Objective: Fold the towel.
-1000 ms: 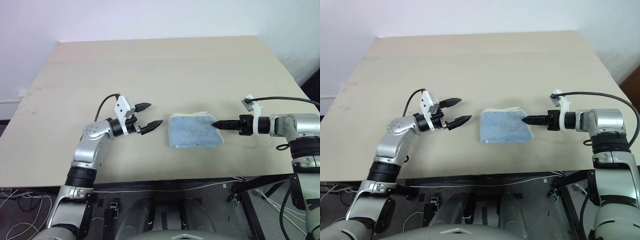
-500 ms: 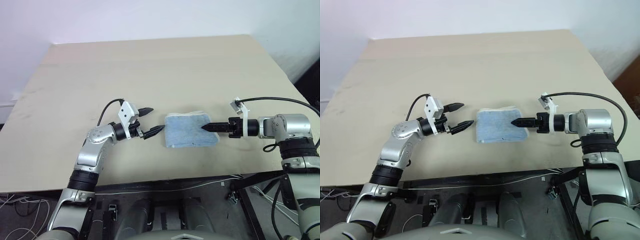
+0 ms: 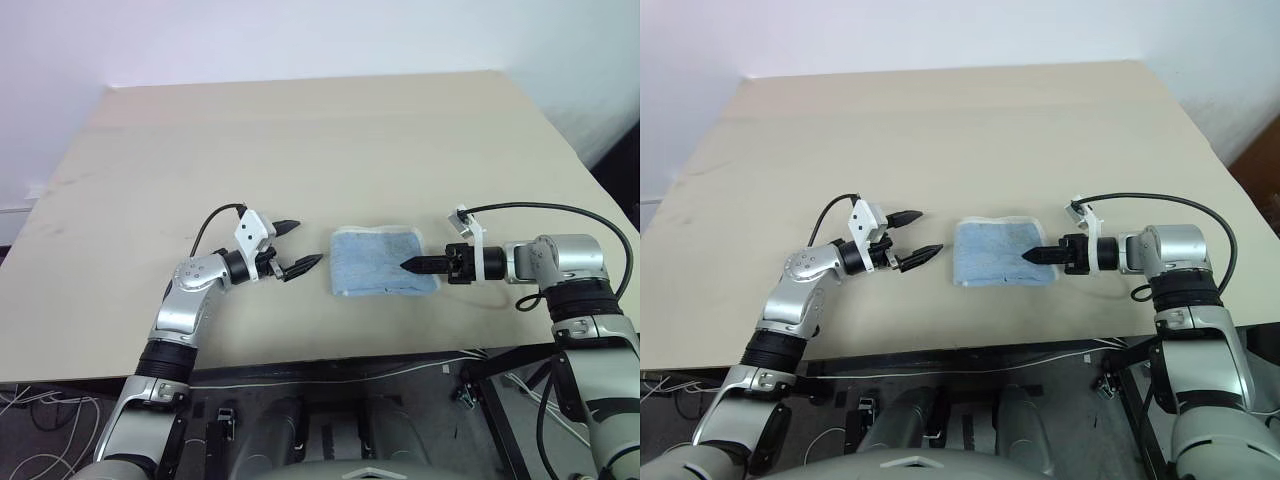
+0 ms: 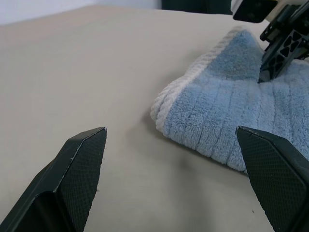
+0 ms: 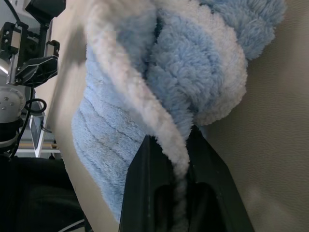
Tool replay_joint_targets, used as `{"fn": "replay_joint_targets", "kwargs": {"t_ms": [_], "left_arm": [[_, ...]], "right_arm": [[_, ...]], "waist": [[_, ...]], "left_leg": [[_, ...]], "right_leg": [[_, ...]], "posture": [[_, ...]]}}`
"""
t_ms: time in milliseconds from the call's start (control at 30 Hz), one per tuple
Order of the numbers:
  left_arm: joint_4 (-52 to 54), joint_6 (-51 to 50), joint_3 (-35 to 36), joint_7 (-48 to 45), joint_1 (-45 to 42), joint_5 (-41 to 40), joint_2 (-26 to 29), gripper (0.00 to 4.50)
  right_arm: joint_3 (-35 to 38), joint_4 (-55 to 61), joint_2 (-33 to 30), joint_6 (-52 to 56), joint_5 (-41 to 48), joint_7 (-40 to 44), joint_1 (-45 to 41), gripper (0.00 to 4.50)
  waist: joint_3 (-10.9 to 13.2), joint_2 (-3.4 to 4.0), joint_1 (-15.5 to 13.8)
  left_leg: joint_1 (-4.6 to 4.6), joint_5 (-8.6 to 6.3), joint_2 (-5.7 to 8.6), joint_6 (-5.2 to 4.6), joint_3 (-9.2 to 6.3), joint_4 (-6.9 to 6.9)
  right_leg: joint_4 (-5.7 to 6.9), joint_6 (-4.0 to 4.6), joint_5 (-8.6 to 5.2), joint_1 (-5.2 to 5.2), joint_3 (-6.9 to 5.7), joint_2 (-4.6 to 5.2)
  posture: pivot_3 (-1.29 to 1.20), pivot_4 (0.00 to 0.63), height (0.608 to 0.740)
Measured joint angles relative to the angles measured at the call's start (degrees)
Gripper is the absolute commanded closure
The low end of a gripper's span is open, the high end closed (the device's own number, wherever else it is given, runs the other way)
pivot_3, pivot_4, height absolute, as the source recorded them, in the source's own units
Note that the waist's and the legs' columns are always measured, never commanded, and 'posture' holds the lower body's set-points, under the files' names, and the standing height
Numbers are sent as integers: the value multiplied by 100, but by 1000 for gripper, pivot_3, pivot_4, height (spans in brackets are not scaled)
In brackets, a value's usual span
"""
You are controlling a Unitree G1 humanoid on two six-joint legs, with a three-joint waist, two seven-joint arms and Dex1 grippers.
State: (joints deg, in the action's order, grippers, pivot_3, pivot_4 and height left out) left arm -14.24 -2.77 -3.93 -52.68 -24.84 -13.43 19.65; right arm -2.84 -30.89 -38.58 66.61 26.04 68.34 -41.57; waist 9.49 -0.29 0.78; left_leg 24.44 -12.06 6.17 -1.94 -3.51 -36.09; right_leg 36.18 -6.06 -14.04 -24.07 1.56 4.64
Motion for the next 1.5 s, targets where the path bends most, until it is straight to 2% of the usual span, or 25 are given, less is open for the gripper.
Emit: {"fn": "replay_joint_targets", "kwargs": {"t_ms": [133,200,400,467,600,767,933,1100,1267,1400,1500], "left_arm": [[-65,92,-97,-18,0,49,-1,0],[-69,97,-130,-23,2,51,0,0],[47,39,-164,-9,2,43,59,0],[121,-27,-151,11,1,33,87,0],[134,-66,-152,52,-1,31,61,0],[103,-53,-179,111,-41,41,-23,0],[120,-75,-213,205,-63,45,-106,0],[126,-151,-207,278,-285,45,-122,0],[152,-184,-210,314,-281,45,-126,0],[144,-179,-210,313,-212,45,-127,0],[69,-104,-211,313,-222,46,-197,0]], "right_arm": [[124,296,-2,75,45,-182,94,4493],[450,639,71,206,247,-427,136,4493],[2681,1559,781,74,1050,-2004,110,4493],[3385,1793,1084,-344,1160,-2735,95,4493],[4112,1792,1376,-1155,1243,-3858,18,4493],[4778,396,1323,-2853,1079,-4961,-522,4493],[5134,-1456,1039,-4309,985,-5561,-683,4493],[5213,-2541,861,-4919,961,-5964,-687,4493],[5251,-2379,859,-4931,1140,-6007,-349,4493],[5253,-1801,924,-4552,1376,-6100,27,4493],[5235,-1372,991,-4147,1563,-6168,263,3654]], "waist": [[1,2,-6],[1,2,-4],[1,2,-54],[1,2,-68],[1,4,-80],[0,4,-81],[1,5,-78],[3,7,-7],[1,9,12],[1,9,-17],[1,9,-15]], "left_leg": [[3,0,1,0,0,3],[8,0,1,0,0,6],[11,0,3,0,0,8],[11,0,4,-1,0,8],[11,2,3,-2,0,9],[8,8,4,-12,5,8],[8,10,4,-15,7,11],[8,11,3,-16,8,10],[5,11,0,-17,9,14],[3,10,1,-17,7,4],[0,10,1,-18,7,4]], "right_leg": [[0,0,0,-4,1,2],[1,0,0,-13,3,1],[-1,0,0,-12,3,3],[-2,0,0,-11,3,4],[1,0,0,-14,3,2],[3,0,0,-13,4,1],[2,0,0,-11,6,0],[2,0,0,-9,8,0],[1,0,0,-8,9,-4],[2,0,0,-1,8,-1],[1,0,0,4,7,-1]], "posture": [[0,150,740],[0,150,740],[0,150,740],[0,150,740],[0,150,740],[0,150,740],[0,150,740],[0,150,740],[0,150,740],[0,150,740],[0,150,740]]}}
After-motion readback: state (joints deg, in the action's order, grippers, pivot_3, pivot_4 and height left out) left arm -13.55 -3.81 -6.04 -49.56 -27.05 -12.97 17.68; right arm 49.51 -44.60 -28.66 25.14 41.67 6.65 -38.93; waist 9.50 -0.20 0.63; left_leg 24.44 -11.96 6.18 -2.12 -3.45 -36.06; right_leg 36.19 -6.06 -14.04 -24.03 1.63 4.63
